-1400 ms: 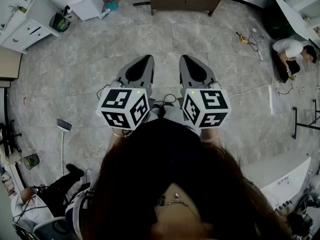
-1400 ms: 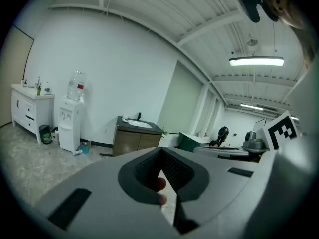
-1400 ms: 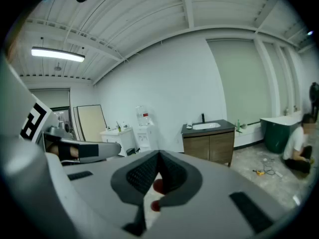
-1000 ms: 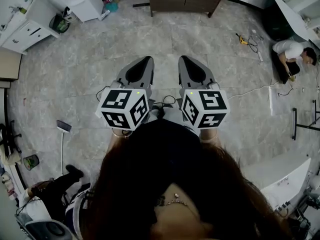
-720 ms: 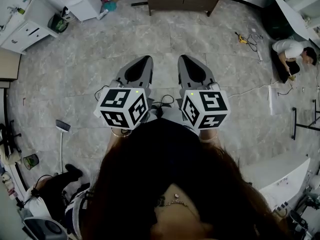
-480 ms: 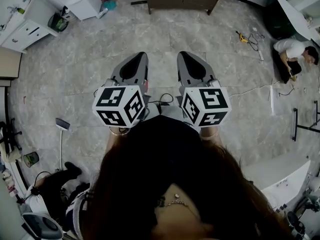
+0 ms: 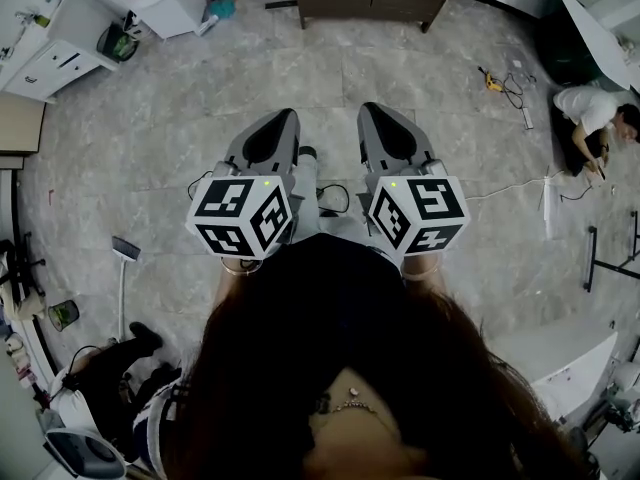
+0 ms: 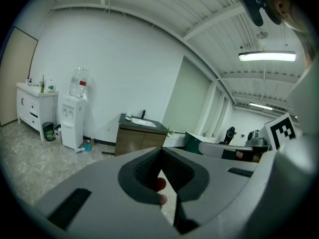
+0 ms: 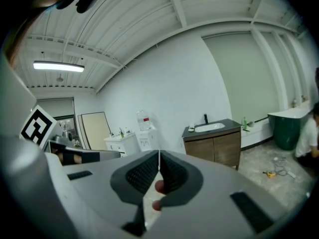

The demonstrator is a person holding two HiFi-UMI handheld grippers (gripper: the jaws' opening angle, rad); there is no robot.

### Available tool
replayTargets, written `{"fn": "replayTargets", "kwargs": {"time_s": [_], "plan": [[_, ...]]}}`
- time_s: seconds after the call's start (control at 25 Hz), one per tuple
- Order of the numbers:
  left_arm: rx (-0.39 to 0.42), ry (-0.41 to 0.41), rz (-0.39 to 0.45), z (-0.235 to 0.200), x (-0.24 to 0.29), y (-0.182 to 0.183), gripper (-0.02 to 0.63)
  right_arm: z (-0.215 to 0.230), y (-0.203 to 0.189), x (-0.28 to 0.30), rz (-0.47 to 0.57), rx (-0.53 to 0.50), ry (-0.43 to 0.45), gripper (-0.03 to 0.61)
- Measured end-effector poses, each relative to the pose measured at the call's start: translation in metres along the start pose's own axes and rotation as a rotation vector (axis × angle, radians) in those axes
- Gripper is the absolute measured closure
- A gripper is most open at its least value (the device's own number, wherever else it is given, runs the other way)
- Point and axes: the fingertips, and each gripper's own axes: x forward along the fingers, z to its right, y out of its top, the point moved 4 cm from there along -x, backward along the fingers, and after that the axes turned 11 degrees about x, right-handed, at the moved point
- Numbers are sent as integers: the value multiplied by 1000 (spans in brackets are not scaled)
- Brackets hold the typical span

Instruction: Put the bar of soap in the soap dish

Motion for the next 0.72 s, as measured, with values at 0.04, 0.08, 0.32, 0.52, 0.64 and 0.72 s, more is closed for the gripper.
{"fn": "replayTargets", "kwargs": {"time_s": [0.04,0.08,0.32,0.52,0.64,0.72], "plan": [[-4,0,-3,-4,7,1,617,3,2,7,-3,3,1,561],[-7,0,-5,-8,14,2,617,7,3,14,-6,5,1,561],[-16,-1,-17,-51,72,10,617,30,17,79,-21,4,-15,561],[-30,-6,-26,-105,139,37,617,47,47,157,-28,5,-23,561],[-19,-21,-20,-138,179,61,617,54,71,205,-18,2,-26,561],[-15,-35,-10,-157,205,79,617,57,90,236,-10,-6,-29,561]]}}
